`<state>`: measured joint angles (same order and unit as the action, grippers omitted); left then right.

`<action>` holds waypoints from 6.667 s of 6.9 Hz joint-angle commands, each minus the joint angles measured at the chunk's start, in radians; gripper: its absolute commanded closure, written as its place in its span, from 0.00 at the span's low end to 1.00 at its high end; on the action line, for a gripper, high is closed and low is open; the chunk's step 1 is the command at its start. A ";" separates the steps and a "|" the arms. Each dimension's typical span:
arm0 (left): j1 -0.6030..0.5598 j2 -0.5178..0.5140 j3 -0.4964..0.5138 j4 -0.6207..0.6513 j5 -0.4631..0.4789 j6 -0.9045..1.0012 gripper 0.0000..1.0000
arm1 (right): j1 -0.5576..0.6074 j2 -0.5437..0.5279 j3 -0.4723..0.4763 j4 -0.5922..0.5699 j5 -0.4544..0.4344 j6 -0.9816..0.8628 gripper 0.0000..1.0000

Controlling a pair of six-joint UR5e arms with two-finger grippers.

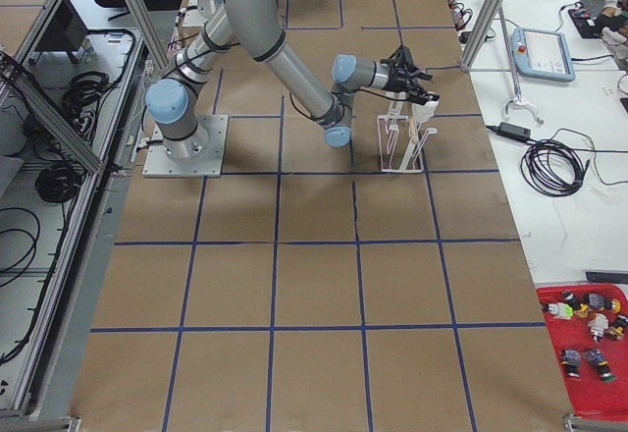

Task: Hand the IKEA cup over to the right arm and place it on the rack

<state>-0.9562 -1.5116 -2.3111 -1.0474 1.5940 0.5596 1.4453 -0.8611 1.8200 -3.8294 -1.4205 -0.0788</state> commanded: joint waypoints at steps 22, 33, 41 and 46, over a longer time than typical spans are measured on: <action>-0.164 -0.116 0.860 -0.518 -0.246 0.028 1.00 | 0.216 -0.279 0.127 0.062 0.225 1.003 0.00; -0.286 -0.314 0.424 0.760 -1.148 0.006 0.96 | 0.231 -0.326 0.219 0.063 0.267 1.512 0.00; -0.569 -0.340 0.248 1.293 -1.025 -0.328 0.94 | 0.234 -0.317 0.213 0.063 0.268 1.638 0.00; -0.598 -0.341 0.234 1.328 -1.039 -0.333 0.92 | 0.308 -0.276 0.160 0.103 0.256 1.663 0.00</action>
<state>-1.5456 -1.8571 -2.0764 0.2782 0.5544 0.2292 1.7295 -1.1564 1.9910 -3.7323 -1.1574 1.5846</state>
